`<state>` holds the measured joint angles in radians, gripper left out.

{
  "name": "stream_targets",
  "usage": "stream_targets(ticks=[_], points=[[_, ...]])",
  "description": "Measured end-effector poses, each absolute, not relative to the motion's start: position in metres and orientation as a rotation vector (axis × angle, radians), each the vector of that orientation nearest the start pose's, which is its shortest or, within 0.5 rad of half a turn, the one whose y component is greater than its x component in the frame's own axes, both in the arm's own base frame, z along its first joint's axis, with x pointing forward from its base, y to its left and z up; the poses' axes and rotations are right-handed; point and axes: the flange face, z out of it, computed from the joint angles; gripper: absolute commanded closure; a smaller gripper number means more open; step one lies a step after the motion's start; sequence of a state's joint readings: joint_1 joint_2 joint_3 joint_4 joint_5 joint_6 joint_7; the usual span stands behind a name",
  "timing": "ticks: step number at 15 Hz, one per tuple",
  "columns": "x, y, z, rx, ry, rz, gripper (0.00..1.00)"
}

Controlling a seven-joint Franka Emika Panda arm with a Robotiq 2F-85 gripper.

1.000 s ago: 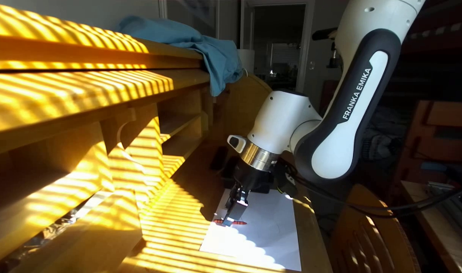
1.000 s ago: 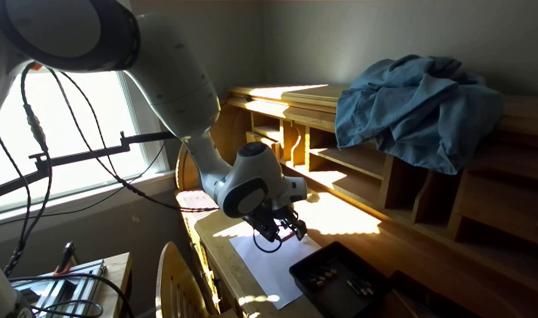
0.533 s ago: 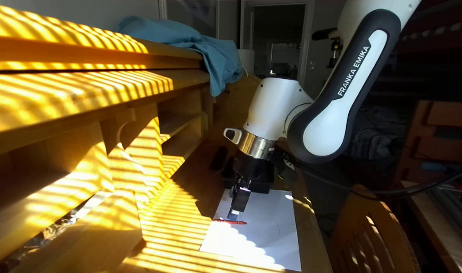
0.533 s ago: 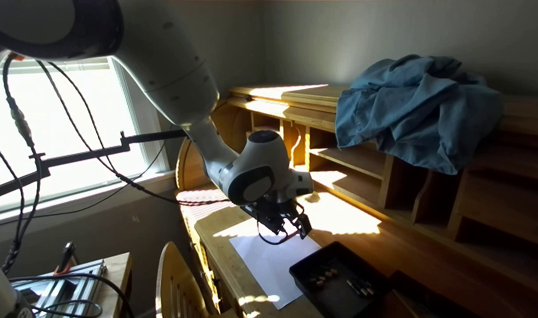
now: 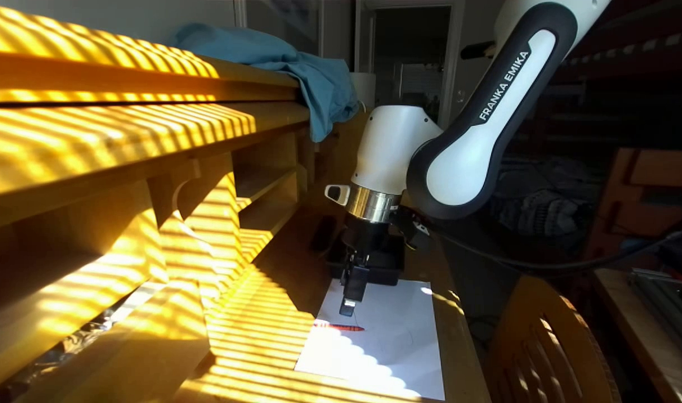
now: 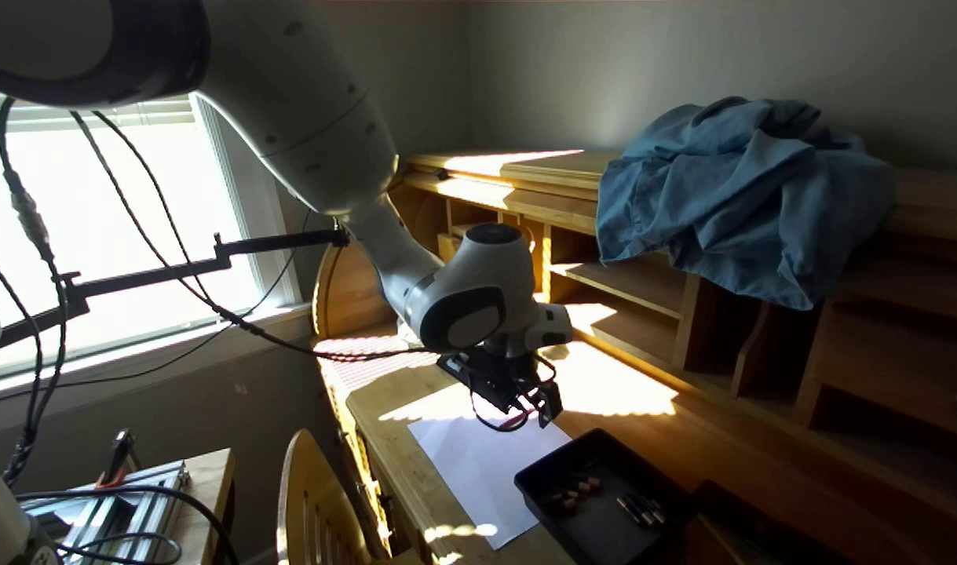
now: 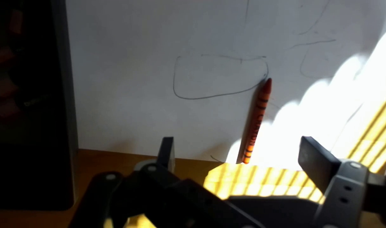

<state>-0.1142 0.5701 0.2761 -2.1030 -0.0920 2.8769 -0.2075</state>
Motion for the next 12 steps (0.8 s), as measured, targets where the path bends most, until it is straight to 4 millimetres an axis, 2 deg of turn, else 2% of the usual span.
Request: stream_targets(ticks=[5,12], points=[[0.588,0.096,0.166,-2.952,-0.484,-0.236,0.0],[0.607,0.088,0.168,-2.953,-0.427,-0.128,0.0]])
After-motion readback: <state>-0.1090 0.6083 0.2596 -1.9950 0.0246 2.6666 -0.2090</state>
